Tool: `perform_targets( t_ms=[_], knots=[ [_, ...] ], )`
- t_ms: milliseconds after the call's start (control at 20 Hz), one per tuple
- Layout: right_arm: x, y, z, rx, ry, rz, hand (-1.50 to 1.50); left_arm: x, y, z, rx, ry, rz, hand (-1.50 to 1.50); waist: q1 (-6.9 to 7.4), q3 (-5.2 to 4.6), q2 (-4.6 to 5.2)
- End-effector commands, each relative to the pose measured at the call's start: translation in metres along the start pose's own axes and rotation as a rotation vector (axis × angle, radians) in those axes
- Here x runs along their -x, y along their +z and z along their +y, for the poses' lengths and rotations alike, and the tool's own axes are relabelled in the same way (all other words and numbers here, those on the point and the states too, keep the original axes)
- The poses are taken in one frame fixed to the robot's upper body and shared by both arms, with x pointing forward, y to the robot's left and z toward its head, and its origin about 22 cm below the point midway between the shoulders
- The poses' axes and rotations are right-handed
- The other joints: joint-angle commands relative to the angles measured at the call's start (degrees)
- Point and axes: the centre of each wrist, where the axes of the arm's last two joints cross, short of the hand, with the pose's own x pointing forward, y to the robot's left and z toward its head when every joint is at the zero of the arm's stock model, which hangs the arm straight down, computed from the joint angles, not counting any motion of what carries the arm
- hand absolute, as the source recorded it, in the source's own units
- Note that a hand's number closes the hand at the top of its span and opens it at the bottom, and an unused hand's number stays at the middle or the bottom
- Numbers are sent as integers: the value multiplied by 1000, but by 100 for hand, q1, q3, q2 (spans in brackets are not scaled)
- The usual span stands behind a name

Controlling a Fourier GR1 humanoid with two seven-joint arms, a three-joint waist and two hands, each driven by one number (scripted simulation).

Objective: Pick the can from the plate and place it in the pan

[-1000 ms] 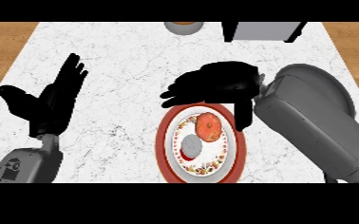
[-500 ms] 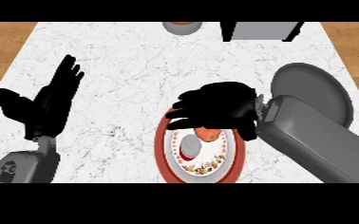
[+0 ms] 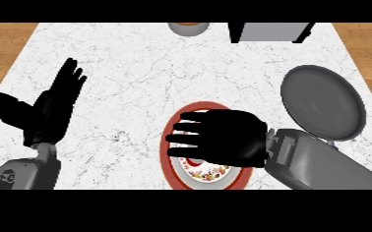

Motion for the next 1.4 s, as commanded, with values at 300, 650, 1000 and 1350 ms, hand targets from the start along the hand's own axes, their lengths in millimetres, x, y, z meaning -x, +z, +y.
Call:
perform_targets(
  t_ms=[300,650,1000,1350],
  knots=[
    [-18,-33,15,-50,22,64,-150,-6,-12,-12,12,-3,-25,0,13,0,14],
    [-23,-52,25,-36,22,84,-150,-12,-17,9,-2,1,-18,0,8,0,11],
    [-13,-71,40,-98,12,92,-150,2,3,-11,-8,-17,-27,0,27,0,9],
    [13,-79,67,-66,-17,75,-150,-3,-7,0,8,-4,7,0,33,1,16]
  ],
)
